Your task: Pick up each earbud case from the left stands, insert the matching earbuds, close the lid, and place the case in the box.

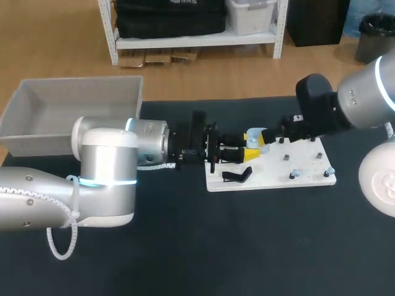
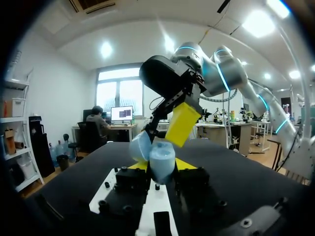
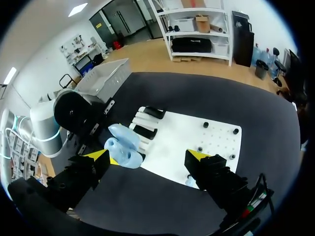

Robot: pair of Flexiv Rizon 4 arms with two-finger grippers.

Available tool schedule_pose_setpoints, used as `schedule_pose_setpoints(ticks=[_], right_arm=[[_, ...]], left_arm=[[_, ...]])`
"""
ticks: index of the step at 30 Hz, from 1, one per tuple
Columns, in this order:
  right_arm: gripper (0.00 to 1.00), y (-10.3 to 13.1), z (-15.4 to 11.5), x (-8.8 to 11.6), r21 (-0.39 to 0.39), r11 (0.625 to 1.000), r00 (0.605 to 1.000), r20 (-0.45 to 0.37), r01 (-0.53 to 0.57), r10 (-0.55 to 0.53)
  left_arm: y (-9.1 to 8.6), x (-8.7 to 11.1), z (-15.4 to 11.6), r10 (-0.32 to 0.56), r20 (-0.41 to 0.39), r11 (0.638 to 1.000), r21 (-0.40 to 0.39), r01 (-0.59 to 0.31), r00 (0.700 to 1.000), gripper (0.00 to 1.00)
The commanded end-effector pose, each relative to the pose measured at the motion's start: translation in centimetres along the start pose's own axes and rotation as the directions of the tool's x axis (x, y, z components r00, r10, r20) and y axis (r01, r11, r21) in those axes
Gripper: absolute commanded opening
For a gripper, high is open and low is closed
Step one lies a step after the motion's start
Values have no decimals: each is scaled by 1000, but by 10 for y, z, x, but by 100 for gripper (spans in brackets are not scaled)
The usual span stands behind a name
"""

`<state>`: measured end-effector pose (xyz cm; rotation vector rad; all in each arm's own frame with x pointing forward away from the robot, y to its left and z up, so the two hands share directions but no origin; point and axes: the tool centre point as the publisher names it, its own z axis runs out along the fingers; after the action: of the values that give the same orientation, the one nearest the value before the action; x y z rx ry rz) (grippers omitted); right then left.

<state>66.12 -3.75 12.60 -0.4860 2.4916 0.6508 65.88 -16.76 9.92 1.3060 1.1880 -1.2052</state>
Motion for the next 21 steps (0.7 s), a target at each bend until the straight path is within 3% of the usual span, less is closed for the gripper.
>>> schedule_pose_setpoints(ticks=[1, 7, 13, 21], right_arm=[[100, 3, -8, -7, 22, 1000, 1000, 20, 7, -8], [100, -4, -33, -19, 111, 992, 996, 62, 61, -69], [100, -38, -62, -19, 278, 958, 995, 39, 73, -87], [100, -83, -71, 13, 490, 868, 992, -120, 84, -28]], left_arm=[[1, 0, 0, 0, 0, 1000, 2, 0, 1000, 0], [1, 0, 0, 0, 0, 1000, 2, 0, 1000, 0], [1, 0, 0, 0, 0, 1000, 2, 0, 1000, 0], [1, 0, 0, 0, 0, 1000, 2, 0, 1000, 0]])
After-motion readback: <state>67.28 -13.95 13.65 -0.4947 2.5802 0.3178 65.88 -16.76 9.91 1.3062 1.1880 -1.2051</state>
